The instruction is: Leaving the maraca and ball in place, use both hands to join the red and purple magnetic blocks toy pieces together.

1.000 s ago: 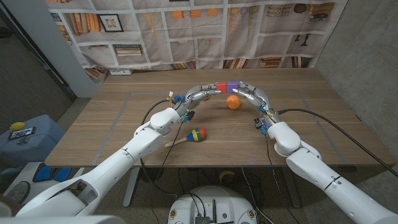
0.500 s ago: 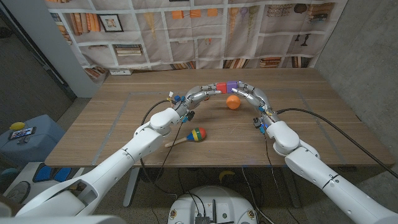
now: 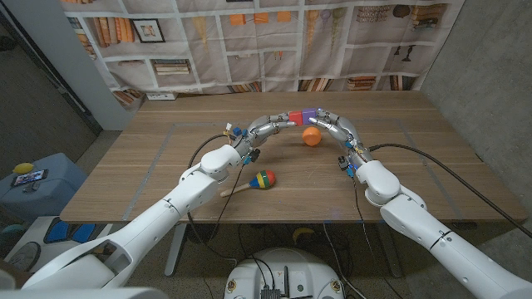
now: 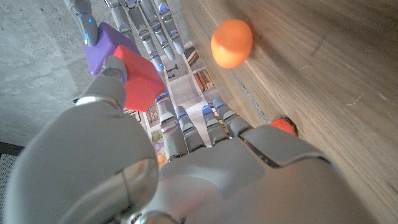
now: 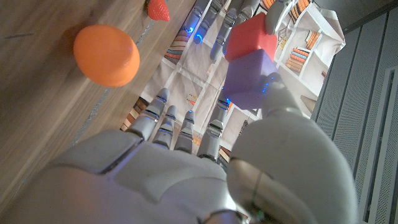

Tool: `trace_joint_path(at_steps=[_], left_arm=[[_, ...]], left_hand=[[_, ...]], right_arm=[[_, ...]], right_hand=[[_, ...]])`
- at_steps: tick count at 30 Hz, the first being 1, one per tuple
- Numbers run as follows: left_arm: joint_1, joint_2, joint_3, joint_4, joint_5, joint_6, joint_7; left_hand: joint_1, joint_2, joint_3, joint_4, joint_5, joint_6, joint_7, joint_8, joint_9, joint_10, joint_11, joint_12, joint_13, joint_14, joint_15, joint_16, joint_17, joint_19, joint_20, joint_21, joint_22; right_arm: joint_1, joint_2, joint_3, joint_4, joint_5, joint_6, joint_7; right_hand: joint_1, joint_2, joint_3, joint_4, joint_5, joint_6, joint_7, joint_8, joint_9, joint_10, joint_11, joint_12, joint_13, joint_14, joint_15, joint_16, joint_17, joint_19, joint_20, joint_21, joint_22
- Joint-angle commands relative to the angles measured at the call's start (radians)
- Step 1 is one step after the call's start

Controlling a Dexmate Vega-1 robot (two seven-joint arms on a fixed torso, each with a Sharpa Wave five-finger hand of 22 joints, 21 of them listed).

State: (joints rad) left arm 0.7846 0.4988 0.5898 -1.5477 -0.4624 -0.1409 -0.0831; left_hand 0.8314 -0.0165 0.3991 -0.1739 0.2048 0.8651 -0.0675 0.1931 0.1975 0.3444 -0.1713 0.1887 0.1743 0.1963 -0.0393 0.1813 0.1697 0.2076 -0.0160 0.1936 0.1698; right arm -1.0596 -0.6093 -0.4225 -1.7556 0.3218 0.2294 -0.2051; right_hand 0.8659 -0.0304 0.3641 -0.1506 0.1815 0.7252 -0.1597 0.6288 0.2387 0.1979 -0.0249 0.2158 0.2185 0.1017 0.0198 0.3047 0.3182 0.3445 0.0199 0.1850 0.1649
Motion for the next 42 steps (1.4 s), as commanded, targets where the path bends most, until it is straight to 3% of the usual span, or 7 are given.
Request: trace_joint_path(at_steps=[1, 22, 32, 42], left_arm=[[-0.003, -0.006, 0.002, 0.008, 0.001, -0.008, 0.001], [-0.002, -0.006, 0.003, 0.008, 0.001, -0.007, 0.002], [-0.005, -0.002, 0.002, 0.009, -0.005, -0.009, -0.013], [-0.013, 0.005, 0.005, 0.013, -0.015, -0.013, -0.046]], left_hand=[[0.035, 0.045, 0.001, 0.007, 0.006, 0.118, -0.022, 0.008, 0.004, -0.005, -0.001, 0.001, 0.004, -0.001, -0.033, -0.001, 0.002, -0.001, 0.0, 0.0, 0.006], [0.036, 0.047, -0.001, 0.006, 0.006, 0.113, -0.019, 0.006, 0.003, -0.009, -0.002, 0.001, 0.004, -0.002, -0.033, -0.001, 0.002, -0.001, -0.001, 0.001, 0.006], [0.031, 0.042, -0.009, 0.006, 0.006, 0.056, -0.022, -0.011, 0.003, -0.034, 0.0, -0.004, 0.004, -0.018, -0.03, -0.005, 0.002, -0.007, -0.001, 0.0, 0.006], [0.012, 0.032, -0.025, 0.011, 0.005, -0.04, -0.016, -0.02, 0.001, -0.081, 0.023, -0.007, 0.005, -0.053, -0.014, -0.007, 0.003, -0.026, 0.006, -0.003, 0.006]], right_arm=[[0.012, 0.005, -0.006, 0.017, 0.015, -0.005, 0.01], [0.018, 0.001, -0.009, 0.022, 0.033, 0.0, 0.026], [0.011, 0.001, -0.006, 0.019, 0.039, 0.01, 0.027], [0.004, 0.002, -0.003, 0.019, 0.045, 0.014, 0.026]], right_hand=[[0.023, 0.033, -0.002, 0.001, 0.004, 0.018, -0.009, 0.007, 0.001, 0.003, 0.003, -0.004, 0.003, 0.002, 0.001, -0.001, 0.003, 0.003, 0.002, 0.006, 0.005], [0.012, 0.035, -0.009, 0.003, 0.005, 0.01, -0.008, 0.002, -0.005, -0.004, 0.01, -0.006, 0.003, -0.003, 0.005, -0.003, 0.006, -0.002, 0.01, 0.005, 0.005], [0.01, 0.036, -0.011, 0.002, 0.006, 0.025, -0.006, 0.007, -0.008, -0.002, 0.006, -0.005, 0.003, -0.003, 0.005, -0.003, 0.007, 0.0, 0.011, 0.006, 0.005], [0.013, 0.041, -0.01, -0.001, 0.008, 0.039, -0.006, 0.012, -0.01, 0.002, 0.001, -0.003, 0.003, -0.001, 0.0, -0.002, 0.008, 0.003, 0.007, 0.008, 0.005]])
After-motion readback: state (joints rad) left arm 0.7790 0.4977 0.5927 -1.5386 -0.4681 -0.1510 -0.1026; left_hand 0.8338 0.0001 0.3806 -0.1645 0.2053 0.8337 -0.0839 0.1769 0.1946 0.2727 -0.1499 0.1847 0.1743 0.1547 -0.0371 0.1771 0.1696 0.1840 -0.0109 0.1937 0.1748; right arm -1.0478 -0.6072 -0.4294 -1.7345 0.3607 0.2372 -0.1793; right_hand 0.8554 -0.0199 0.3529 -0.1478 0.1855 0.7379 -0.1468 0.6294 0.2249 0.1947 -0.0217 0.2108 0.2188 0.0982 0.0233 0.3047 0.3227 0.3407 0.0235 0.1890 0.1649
